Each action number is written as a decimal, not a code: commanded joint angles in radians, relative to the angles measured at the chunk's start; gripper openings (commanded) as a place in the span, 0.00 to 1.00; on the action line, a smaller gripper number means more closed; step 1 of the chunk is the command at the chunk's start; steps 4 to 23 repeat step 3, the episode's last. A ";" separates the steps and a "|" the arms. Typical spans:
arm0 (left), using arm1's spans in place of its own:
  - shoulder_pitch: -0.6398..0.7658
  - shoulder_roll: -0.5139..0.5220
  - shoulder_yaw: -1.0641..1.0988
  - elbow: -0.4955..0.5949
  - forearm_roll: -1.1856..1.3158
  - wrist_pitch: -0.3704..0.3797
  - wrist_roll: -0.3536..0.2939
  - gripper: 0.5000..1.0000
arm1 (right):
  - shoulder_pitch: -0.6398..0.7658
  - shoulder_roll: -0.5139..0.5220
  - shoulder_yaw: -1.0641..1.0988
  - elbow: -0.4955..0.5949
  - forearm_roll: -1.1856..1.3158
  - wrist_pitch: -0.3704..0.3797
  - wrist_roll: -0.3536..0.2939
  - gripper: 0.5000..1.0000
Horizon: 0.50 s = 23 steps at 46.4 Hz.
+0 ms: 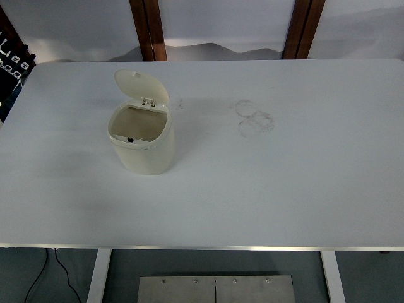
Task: Open trash can
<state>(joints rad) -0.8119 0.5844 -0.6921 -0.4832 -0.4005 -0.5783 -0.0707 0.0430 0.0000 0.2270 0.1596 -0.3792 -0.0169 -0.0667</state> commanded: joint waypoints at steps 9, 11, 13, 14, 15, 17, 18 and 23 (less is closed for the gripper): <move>0.000 0.000 0.000 -0.002 0.000 0.000 0.000 1.00 | 0.000 0.000 0.000 0.000 -0.001 0.000 0.004 0.99; 0.000 0.000 0.000 -0.002 0.000 0.000 0.000 1.00 | 0.000 0.000 0.000 0.000 -0.001 0.000 0.004 0.99; 0.000 0.000 0.000 -0.002 0.000 0.000 0.000 1.00 | 0.000 0.000 0.000 0.000 -0.001 0.000 0.004 0.99; 0.000 0.000 0.000 -0.002 0.000 0.000 0.000 1.00 | 0.000 0.000 0.000 0.000 -0.001 0.000 0.004 0.99; 0.000 0.000 0.000 -0.002 0.000 0.000 0.000 1.00 | 0.000 0.000 0.000 0.000 -0.001 0.000 0.004 0.99; 0.000 0.000 0.000 -0.002 0.000 0.000 0.000 1.00 | 0.000 0.000 0.000 0.000 -0.001 0.000 0.004 0.99; 0.000 0.000 0.000 -0.002 0.000 0.000 0.000 1.00 | 0.000 0.000 0.000 0.000 -0.001 0.000 0.004 0.99; 0.000 0.000 0.000 -0.002 0.000 0.000 0.000 1.00 | 0.000 0.000 0.000 0.000 -0.001 0.000 0.004 0.99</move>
